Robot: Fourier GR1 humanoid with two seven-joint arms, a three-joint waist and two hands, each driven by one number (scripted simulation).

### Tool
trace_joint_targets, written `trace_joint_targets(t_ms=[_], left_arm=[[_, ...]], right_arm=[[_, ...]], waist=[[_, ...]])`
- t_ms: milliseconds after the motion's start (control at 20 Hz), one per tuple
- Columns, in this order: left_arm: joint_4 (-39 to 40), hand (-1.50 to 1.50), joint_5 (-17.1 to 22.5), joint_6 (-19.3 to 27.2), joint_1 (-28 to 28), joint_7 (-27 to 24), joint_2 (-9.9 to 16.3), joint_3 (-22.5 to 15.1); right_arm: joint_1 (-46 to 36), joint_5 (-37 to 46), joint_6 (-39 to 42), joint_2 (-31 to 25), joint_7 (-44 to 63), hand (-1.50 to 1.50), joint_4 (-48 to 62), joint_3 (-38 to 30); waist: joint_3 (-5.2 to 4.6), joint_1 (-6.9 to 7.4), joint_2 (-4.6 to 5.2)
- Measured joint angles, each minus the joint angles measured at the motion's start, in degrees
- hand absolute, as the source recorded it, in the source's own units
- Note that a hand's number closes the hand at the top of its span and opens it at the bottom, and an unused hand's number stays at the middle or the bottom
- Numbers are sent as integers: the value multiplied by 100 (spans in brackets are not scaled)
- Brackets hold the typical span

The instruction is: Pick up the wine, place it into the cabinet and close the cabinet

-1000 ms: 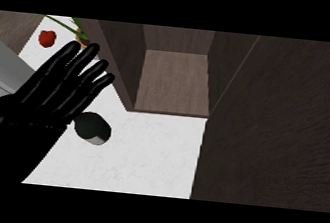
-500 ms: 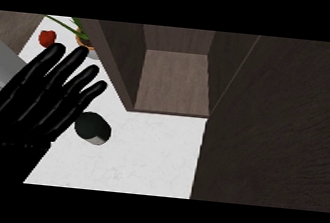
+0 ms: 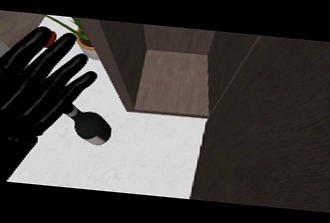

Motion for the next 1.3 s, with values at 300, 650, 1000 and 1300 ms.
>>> trace_joint_targets(t_ms=[300, 650, 1000, 1300], left_arm=[[-4, -150, -30, 59, -38, 103, 210, 311], [71, -150, 91, -257, 77, -10, 501, 966], [235, -150, 638, -837, 355, -277, 770, 1746], [664, -150, 1053, -1323, 569, -622, 926, 2277]], right_arm=[[-19, 57, -112, -18, 104, -150, -44, 109], [-13, 94, -147, -57, 66, -150, -46, 82], [39, 117, -161, -95, 74, -150, -60, 167], [-236, 131, -263, -108, 256, -150, -67, 128]], waist=[[-2, -14, 0], [-4, -17, 10], [-7, -23, 13], [-8, -28, 20]])
